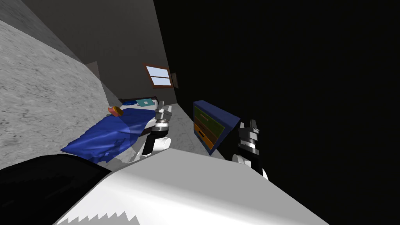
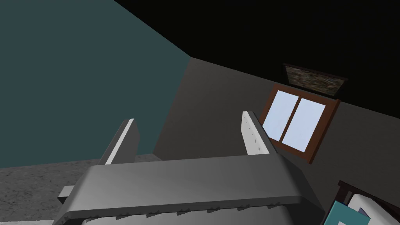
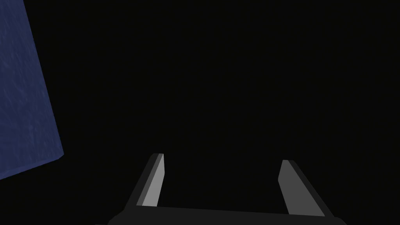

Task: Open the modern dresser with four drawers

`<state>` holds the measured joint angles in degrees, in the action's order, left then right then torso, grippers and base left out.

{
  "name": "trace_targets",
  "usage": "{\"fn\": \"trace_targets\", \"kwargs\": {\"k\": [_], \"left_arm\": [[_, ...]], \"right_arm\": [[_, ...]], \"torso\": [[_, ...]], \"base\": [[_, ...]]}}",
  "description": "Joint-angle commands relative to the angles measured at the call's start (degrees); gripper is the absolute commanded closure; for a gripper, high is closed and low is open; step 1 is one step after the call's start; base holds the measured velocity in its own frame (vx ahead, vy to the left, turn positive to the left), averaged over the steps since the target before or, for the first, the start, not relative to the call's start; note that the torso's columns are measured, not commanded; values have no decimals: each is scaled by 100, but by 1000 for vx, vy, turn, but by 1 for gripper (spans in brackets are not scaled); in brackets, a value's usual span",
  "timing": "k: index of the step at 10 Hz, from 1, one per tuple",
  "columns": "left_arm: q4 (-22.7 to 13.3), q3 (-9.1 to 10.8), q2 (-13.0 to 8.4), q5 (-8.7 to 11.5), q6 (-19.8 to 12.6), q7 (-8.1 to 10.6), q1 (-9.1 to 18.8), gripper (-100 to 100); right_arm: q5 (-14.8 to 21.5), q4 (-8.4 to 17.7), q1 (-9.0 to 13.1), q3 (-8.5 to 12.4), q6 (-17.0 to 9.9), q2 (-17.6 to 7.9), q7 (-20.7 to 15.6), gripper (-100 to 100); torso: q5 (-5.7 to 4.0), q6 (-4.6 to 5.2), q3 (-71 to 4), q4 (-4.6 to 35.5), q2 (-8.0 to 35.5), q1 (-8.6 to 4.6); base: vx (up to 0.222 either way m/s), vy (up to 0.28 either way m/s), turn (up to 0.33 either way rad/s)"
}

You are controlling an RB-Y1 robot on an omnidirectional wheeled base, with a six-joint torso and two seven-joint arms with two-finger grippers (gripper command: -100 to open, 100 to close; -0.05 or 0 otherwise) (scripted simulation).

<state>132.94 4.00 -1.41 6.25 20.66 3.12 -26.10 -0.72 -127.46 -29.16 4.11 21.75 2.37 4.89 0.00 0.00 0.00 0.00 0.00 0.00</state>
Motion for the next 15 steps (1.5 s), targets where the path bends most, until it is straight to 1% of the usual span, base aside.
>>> {"fn": "trace_targets", "kwargs": {"k": [1,3,9,10,11,12,15], "left_arm": [[0,0,0,0,0,0,0,0],[1,0,0,0,0,0,0,0],[2,0,0,0,1,0,0,0],[2,0,0,0,1,0,0,0],[0,0,0,0,0,0,0,0],[-1,-1,1,0,0,0,0,0],[-1,-1,1,0,0,0,0,0]], "right_arm": [[0,0,0,0,0,0,0,0],[0,-1,0,0,0,0,0,0],[0,-2,0,0,1,0,0,0],[54,54,-6,30,-31,-287,-51,-100],[110,109,-12,60,-63,-448,-103,-100],[110,109,-12,60,-63,-514,-103,-100],[379,357,-45,205,-211,-1073,-348,-100]], "torso": [[0,0,-467,235,232,0],[0,0,-2014,1006,1003,0],[0,0,-7073,3537,3539,0],[0,0,-7919,3960,3962,0],[2,0,-8313,4149,4155,7],[4,0,-8426,4205,4207,14],[-1,-9,-8463,4221,4216,8]], "base": [[0,0,0],[0,0,0],[0,0,0],[4,28,18],[10,60,24],[7,50,4],[11,81,22]]}}
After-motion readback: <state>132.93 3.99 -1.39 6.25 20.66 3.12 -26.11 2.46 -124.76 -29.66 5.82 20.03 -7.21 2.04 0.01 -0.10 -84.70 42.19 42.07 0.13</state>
